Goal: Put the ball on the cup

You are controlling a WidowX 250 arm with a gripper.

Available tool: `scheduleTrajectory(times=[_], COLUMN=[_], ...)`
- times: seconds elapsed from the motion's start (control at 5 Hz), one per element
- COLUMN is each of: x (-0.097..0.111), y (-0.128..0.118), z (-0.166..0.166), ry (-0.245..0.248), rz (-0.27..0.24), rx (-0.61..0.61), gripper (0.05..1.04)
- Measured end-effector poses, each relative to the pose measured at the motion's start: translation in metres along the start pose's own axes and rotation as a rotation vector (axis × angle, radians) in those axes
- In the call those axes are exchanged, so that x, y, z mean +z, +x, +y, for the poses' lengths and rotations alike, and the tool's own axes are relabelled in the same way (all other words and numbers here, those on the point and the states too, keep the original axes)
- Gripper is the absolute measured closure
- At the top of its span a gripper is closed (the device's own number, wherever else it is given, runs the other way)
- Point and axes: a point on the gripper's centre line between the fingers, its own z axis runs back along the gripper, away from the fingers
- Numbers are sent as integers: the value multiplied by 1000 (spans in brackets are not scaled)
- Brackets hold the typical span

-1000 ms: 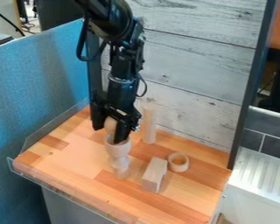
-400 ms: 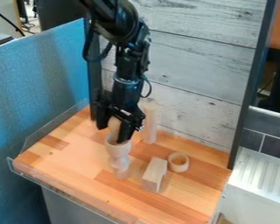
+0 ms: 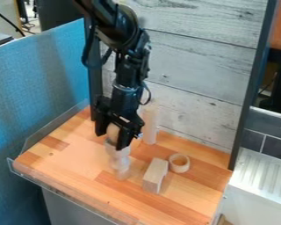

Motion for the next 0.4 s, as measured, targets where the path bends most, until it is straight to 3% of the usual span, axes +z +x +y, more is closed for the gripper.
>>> scheduleTrajectory(times=[0.2,0.4], x=[-5,1], y=[-4,-5], z=[-3,-2], ry=[-3,7], rz=[7,-28], rx=[-9,-21], gripper=[227,72])
